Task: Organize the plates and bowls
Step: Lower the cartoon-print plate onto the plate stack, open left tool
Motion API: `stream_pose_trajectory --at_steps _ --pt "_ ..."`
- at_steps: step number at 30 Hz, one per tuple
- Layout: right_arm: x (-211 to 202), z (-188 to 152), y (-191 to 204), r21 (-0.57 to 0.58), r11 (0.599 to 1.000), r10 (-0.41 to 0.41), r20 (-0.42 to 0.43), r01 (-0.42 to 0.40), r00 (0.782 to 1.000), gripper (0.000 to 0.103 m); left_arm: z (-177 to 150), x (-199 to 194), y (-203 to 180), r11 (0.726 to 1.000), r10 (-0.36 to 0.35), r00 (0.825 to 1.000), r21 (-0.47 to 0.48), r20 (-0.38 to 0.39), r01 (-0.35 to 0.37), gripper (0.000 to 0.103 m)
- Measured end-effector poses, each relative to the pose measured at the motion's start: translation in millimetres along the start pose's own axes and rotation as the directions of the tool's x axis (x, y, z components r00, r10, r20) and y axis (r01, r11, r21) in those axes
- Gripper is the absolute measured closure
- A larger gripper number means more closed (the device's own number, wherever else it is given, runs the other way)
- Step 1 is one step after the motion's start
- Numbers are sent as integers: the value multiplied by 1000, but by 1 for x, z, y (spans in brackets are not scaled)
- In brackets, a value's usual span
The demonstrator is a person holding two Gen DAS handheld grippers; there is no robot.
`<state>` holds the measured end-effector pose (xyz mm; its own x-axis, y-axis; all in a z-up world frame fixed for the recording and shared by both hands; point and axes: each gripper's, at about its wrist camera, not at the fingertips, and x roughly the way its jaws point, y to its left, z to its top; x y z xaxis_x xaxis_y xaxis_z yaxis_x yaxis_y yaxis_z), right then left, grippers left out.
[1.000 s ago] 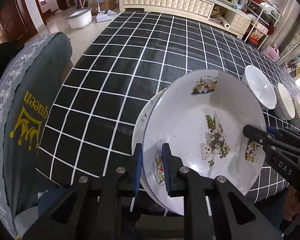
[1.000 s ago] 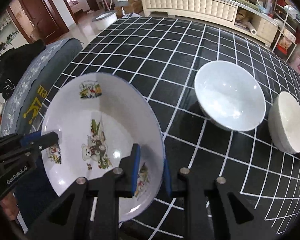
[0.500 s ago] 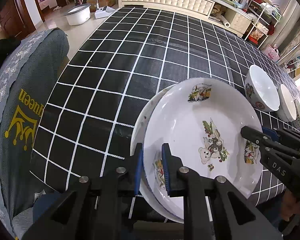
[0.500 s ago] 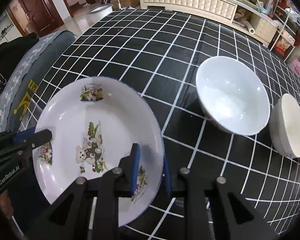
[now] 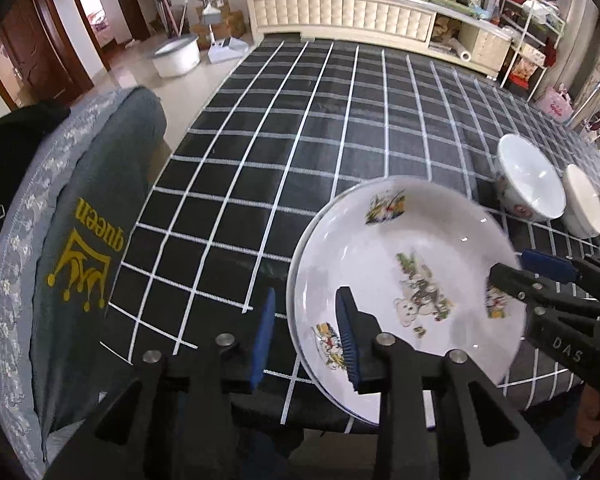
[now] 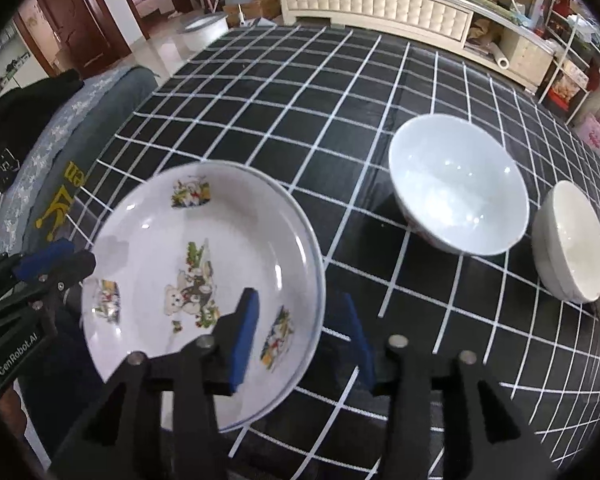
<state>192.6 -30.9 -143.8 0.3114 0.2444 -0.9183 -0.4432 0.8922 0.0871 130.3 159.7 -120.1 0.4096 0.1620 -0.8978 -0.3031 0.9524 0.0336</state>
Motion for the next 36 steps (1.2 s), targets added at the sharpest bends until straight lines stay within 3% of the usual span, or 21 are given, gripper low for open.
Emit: stream_pose_trajectory --at_steps 4,7,22,30,36 --pt "-17 0 0 5 1000 19 40 -19 999 49 3 -23 -6 1000 -26 998 15 51 25 74" --pt "-33 0 -3 14 1000 15 76 -16 997 47 6 -39 -13 999 -54 996 15 78 53 67" --pt "-119 -9 -33 66 998 -16 231 1 973 46 17 -104 -69 984 -147 968 129 205 122 64" --pt "-147 -8 -61 136 990 -58 282 20 958 45 36 -118 -110 957 -217 950 239 224 163 63" --pt "-143 1 -89 183 983 -85 272 36 958 43 53 -108 -133 940 -260 943 277 205 199 63"
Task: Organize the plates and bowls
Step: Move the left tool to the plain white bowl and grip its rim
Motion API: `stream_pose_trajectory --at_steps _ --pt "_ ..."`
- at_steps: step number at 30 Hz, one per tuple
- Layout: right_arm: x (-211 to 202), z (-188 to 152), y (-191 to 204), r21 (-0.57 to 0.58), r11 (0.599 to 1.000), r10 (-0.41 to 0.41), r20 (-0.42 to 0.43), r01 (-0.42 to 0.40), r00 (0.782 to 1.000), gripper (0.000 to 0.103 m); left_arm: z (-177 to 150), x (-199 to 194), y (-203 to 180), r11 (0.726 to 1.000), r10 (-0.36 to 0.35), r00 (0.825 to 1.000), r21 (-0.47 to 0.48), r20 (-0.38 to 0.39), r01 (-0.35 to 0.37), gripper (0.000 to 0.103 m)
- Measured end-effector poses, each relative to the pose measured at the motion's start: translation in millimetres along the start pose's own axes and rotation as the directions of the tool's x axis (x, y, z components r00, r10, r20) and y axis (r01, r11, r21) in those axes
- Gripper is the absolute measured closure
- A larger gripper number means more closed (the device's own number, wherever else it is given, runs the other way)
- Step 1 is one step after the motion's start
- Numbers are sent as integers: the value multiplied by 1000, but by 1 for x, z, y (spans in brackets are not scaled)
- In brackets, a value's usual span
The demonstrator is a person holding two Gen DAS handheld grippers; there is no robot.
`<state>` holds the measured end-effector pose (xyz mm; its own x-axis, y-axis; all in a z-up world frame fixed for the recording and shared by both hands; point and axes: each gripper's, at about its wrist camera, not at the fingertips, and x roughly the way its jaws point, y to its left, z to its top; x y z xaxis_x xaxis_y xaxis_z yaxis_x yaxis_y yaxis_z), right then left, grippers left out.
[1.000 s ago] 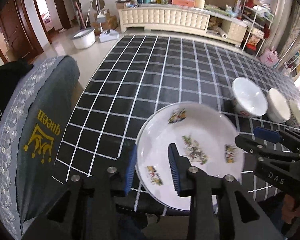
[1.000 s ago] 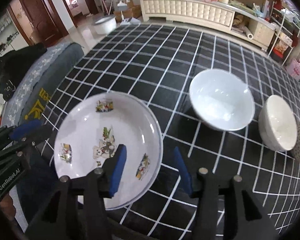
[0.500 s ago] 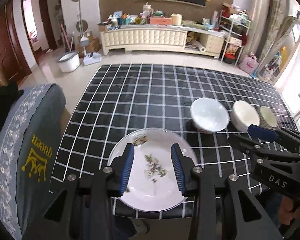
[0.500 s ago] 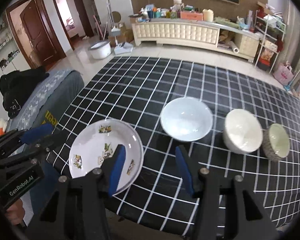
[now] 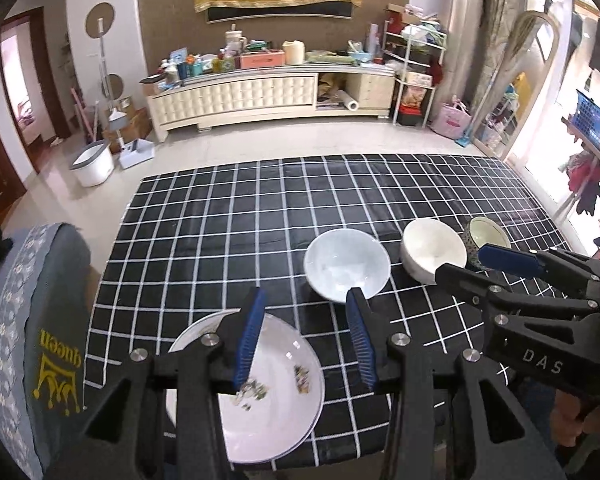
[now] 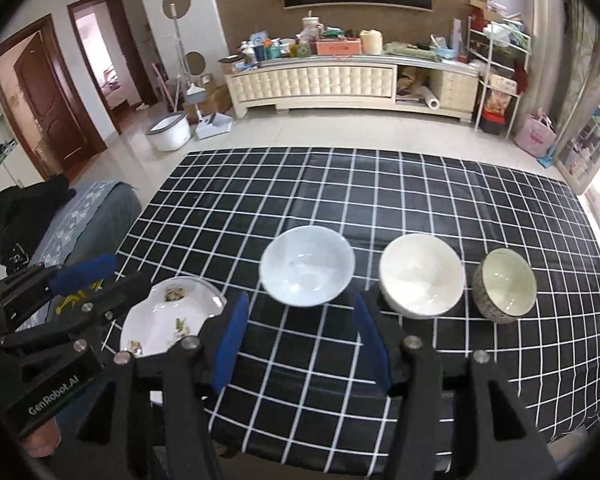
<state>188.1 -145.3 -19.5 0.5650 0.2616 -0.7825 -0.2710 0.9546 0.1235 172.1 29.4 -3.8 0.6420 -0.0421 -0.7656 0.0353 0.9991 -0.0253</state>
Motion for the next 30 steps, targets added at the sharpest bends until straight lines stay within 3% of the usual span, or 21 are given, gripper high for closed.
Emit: stream_pose_trajectory --at_steps 12,23,30 --pt "55 13 -34 28 1000 7 -82 -4 997 43 25 83 -5 999 -42 994 -10 -98 41 63" --pt "119 22 -45 16 1000 23 -163 -21 986 43 35 162 1 996 -83 977 -33 -199 78 63" --pt "144 23 -49 -8 999 33 -184 -35 982 44 31 191 2 995 -95 965 -35 -245 89 63"
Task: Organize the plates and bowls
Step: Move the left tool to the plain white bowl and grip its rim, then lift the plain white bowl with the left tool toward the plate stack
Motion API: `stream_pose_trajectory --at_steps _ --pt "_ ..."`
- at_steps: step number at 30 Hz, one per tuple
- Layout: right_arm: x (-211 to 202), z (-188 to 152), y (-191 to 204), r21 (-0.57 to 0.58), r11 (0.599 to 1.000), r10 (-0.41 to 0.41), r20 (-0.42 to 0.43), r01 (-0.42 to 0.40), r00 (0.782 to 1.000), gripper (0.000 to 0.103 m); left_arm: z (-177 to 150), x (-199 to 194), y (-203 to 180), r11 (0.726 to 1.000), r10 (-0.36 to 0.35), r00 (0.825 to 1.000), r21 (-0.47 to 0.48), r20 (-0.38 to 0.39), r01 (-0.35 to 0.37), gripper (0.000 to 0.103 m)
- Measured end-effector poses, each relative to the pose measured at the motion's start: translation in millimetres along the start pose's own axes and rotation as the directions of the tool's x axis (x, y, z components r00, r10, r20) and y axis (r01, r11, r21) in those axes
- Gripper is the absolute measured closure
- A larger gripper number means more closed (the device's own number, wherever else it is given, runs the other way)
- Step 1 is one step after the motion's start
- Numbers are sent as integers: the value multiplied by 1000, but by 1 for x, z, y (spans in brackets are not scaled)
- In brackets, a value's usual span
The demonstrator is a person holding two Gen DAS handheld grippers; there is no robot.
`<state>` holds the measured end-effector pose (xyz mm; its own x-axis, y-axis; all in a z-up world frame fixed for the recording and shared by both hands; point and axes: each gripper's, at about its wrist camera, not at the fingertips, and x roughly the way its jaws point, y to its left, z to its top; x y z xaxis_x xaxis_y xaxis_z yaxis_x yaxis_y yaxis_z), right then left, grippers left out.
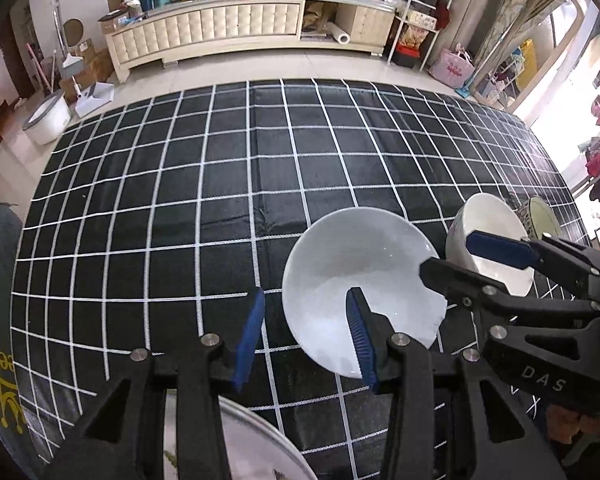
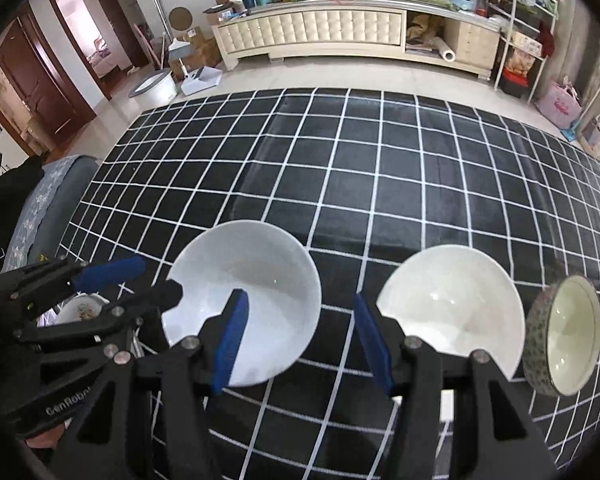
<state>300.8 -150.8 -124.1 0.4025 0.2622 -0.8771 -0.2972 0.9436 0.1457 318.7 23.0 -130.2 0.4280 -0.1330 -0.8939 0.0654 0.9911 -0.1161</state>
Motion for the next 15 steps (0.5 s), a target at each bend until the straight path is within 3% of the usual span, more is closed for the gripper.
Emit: stream_pose_trajectory --at_steps 4,11,15 --pt "11 2 -1 -8 1000 -9 -17 9 1000 50 -1 10 2 1000 4 1000 6 -10 -4 70" --pt "26 -3 -6 4 1000 16 -52 -16 999 77 -4 20 9 1000 -8 999 -11 -40 7 84" --pt "32 -5 -5 11 1000 7 -66 -7 998 81 -6 26 12 1000 -8 999 -28 -53 7 92"
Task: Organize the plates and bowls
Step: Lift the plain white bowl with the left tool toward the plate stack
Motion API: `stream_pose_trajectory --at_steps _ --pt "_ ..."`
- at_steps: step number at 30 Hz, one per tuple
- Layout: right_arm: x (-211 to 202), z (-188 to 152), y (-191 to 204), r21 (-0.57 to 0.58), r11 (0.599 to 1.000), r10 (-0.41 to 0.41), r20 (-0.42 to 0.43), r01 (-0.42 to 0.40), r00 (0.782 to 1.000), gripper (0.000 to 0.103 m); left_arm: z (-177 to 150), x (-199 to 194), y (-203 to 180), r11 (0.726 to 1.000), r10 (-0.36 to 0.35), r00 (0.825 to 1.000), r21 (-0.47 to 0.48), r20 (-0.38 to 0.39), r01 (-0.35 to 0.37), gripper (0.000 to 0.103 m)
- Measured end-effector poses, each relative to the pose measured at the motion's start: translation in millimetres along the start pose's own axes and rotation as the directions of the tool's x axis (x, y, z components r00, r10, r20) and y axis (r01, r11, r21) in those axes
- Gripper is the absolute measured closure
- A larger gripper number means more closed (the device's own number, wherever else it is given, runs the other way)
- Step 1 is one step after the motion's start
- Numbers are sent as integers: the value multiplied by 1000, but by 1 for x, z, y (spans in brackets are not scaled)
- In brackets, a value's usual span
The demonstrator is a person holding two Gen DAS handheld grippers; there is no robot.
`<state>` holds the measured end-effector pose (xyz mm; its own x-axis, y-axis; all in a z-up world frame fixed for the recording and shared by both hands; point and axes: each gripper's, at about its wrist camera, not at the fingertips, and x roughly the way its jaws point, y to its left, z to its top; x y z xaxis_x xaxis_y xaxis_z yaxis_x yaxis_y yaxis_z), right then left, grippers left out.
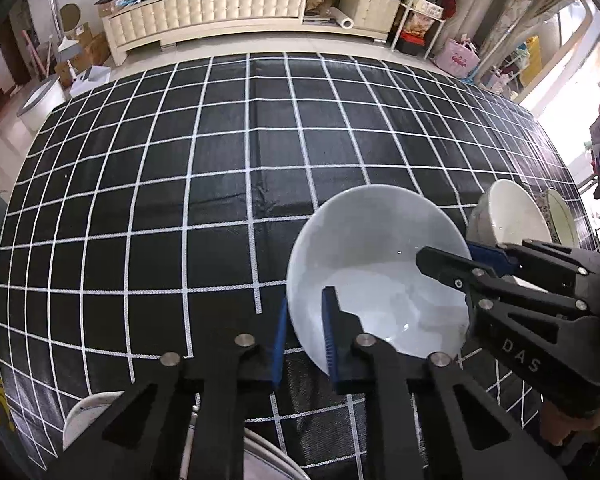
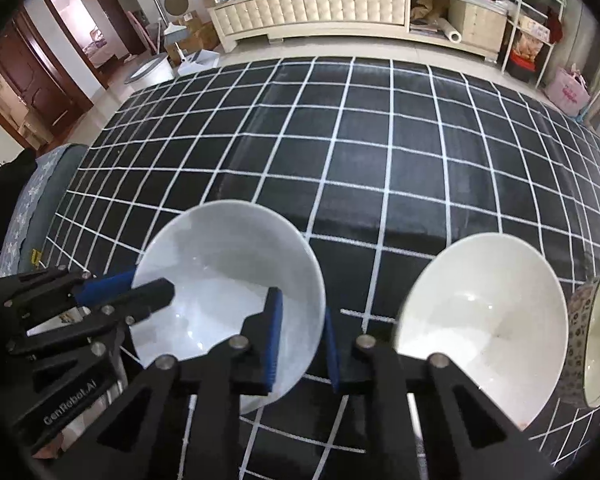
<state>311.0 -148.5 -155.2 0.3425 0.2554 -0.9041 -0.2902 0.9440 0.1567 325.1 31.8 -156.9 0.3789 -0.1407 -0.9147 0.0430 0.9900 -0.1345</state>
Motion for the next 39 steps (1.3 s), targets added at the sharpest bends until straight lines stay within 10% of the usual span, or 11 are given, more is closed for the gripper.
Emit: stream_pose_trajectory --at_steps 39 --pt "-97 -57 25 102 995 -23 110 11 994 93 -60 -103 -42 998 53 994 18 99 -55 96"
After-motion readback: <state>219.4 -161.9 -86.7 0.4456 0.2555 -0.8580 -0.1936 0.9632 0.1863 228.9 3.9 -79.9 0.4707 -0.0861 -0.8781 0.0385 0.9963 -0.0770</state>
